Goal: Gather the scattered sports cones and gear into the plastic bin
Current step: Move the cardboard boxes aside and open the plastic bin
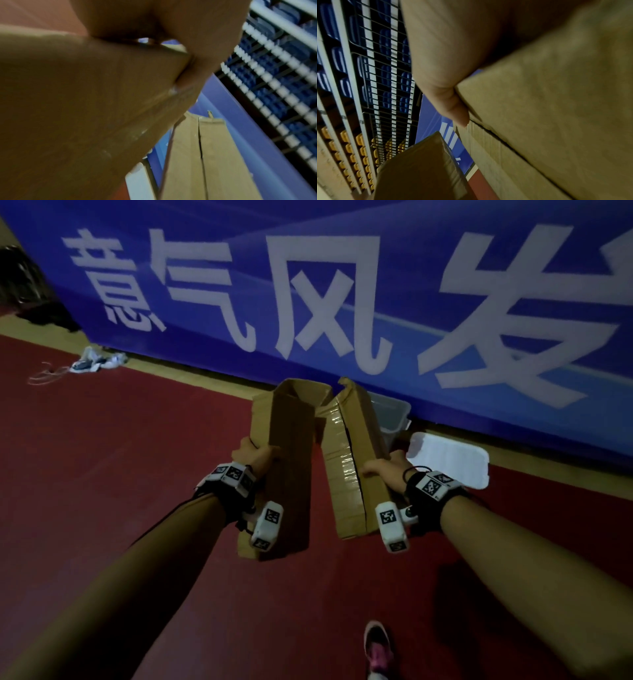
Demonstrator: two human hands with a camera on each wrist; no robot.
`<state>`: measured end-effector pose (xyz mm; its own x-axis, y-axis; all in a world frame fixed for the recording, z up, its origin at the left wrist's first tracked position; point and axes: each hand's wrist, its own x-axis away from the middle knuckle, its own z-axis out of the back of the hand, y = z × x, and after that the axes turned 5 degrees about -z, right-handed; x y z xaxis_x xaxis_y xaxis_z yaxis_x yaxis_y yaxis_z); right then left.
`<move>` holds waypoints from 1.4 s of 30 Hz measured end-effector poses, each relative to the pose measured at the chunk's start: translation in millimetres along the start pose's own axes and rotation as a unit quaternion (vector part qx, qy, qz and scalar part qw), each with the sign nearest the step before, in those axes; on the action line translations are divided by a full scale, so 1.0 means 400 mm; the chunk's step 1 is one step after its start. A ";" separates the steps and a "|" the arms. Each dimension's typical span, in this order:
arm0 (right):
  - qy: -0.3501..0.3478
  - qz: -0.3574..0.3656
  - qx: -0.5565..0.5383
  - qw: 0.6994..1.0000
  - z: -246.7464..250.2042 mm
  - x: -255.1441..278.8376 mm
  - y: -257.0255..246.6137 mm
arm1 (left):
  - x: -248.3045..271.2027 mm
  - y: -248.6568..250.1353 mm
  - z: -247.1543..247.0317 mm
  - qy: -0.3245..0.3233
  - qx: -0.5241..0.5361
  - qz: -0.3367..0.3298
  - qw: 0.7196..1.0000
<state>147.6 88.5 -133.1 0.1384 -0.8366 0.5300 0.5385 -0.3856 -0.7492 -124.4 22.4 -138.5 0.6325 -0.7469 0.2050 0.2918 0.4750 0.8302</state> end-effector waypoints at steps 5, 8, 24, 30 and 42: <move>-0.011 -0.025 0.012 1.000 0.043 -0.406 -0.161 | -0.338 0.109 -0.116 0.010 0.046 0.014 0.999; -0.031 -0.037 0.023 0.999 0.069 -0.569 -0.308 | -0.503 0.182 -0.122 0.034 0.085 -0.013 0.996; 0.022 -0.114 0.007 0.993 -0.186 -1.514 -0.883 | -1.600 0.269 -0.151 0.027 0.011 0.043 0.999; 0.026 -0.167 -0.078 0.983 -0.239 -1.775 -1.047 | -1.998 0.360 -0.164 -0.017 -0.005 0.066 0.998; 0.031 -0.234 0.061 0.970 -0.331 -2.498 -1.176 | -2.714 0.410 -0.438 -0.059 -0.055 0.167 0.983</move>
<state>-353.9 1054.5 -362.8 -0.1938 -0.6043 0.7728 0.6257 -0.6829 -0.3771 -637.7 992.7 -315.6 0.6209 -0.5864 0.5202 0.1624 0.7454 0.6465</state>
